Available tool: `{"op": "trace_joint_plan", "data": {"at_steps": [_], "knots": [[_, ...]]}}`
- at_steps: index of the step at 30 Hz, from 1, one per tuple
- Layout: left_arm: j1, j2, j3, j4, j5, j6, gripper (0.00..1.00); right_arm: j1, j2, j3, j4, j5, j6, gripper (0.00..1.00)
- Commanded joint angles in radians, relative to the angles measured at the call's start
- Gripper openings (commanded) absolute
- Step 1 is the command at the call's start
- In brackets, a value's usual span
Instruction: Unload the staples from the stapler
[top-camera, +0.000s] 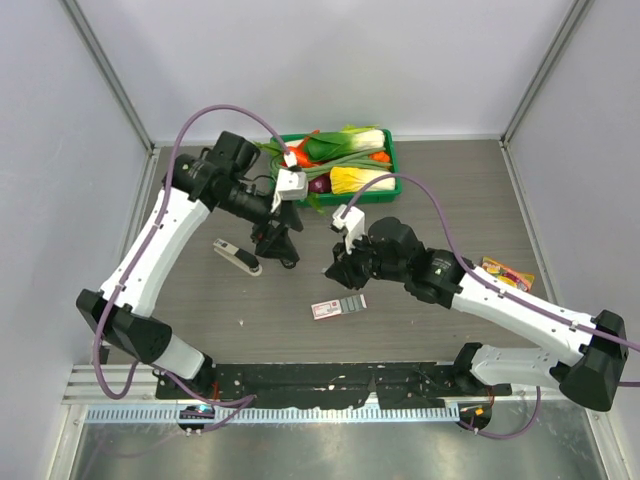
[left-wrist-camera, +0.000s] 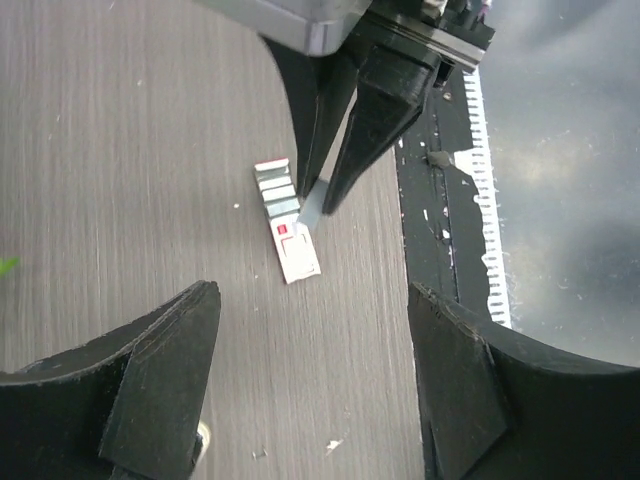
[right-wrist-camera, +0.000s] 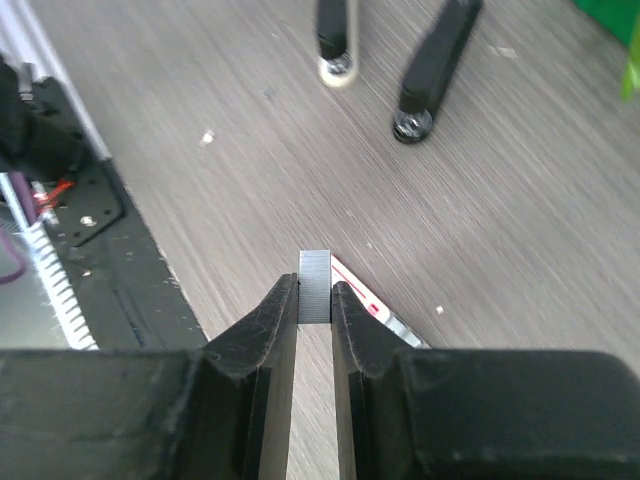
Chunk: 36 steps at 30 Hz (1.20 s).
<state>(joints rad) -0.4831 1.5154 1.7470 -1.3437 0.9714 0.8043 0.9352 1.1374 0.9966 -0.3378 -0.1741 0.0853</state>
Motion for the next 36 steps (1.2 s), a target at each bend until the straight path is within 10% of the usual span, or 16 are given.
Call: {"op": "trace_joint_plan", "data": {"at_steps": [1,36], "knots": [[0.067,-0.034,0.007,-0.160,-0.031,-0.132,0.79,0.005,-0.018,-0.073,0.034,0.242,0.106,0.09],[0.126,-0.089,-0.391,0.170,-0.189,-0.419,0.87,0.168,0.045,-0.470,0.316,0.693,0.442,0.05]]}}
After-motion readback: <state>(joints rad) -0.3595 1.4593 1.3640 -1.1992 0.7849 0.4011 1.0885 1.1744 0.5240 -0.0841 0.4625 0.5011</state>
